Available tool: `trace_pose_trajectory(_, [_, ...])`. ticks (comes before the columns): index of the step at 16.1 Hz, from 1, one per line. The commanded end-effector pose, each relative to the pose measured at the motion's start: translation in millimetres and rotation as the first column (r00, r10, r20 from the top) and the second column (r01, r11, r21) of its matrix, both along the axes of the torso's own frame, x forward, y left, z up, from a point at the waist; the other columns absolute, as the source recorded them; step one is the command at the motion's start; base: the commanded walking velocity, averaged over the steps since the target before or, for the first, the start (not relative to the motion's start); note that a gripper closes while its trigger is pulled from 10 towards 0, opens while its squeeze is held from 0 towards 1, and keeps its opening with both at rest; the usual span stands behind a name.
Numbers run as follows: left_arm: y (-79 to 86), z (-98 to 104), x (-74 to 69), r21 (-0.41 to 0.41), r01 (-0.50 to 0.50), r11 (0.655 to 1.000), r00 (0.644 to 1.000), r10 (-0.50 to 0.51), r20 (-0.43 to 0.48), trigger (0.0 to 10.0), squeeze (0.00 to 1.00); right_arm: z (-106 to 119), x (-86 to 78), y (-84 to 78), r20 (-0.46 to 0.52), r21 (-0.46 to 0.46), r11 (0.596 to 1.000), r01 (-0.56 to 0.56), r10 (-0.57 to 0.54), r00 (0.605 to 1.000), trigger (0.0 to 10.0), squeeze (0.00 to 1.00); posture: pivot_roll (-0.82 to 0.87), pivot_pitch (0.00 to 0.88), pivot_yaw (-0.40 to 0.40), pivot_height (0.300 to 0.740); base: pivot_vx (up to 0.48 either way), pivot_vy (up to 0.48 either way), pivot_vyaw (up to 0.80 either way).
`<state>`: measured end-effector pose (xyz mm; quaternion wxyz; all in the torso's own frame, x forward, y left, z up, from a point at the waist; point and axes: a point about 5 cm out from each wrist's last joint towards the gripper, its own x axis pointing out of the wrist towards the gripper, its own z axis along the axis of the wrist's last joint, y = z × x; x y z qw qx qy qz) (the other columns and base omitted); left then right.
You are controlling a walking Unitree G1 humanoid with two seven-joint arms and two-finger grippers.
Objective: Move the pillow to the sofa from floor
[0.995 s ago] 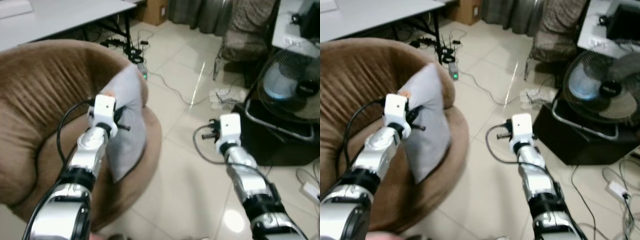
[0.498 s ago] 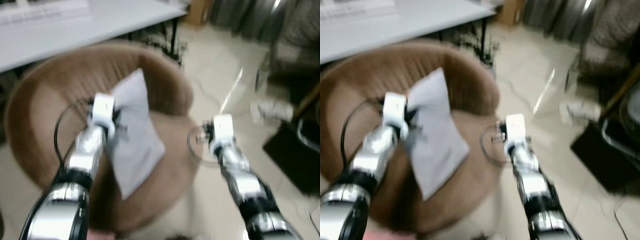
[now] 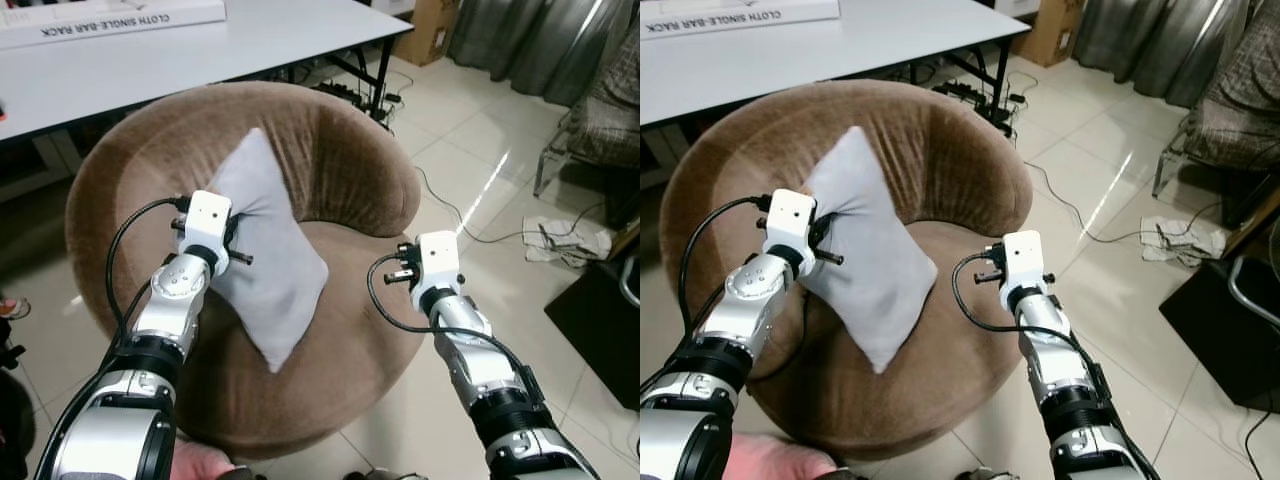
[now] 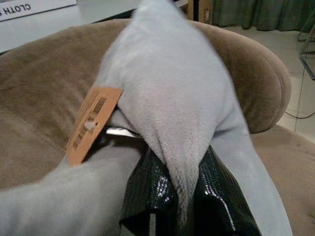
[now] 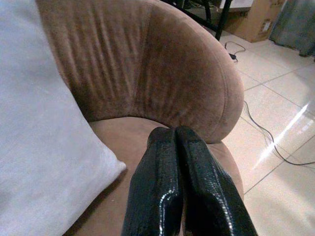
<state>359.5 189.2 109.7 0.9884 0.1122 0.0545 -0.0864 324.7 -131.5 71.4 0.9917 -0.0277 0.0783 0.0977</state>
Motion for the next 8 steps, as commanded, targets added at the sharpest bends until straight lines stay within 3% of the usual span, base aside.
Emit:
trace_pose_trajectory(1, [-6.7,10.5,4.7,0.009,0.023,1.000,0.999,-0.023,0.038,10.0,0.00,-2.0,-2.3,-6.2,-0.010,-0.009,1.000,0.015,-0.015,1.000,10.0,0.00,-0.07,0.053,-0.070,0.740,0.000,0.000,0.00])
trace_pose_trajectory(6, [-7.2,8.1,4.2,0.034,0.026,0.999,0.999,-0.027,0.024,10.0,0.00,-1.1,-2.0,-5.9,-0.005,-0.011,1.000,0.021,-0.021,1.000,10.0,0.00,-0.07,0.061,-0.068,0.740,0.000,0.000,0.00])
trace_pose_trajectory(8, [-3.4,7.5,5.4,0.090,0.015,0.996,1.000,-0.017,0.015,10.0,0.00,-0.8,-2.1,-5.1,-0.002,-0.007,1.000,0.022,-0.022,1.000,10.0,0.00,-0.07,0.066,-0.066,0.740,0.000,0.000,0.00])
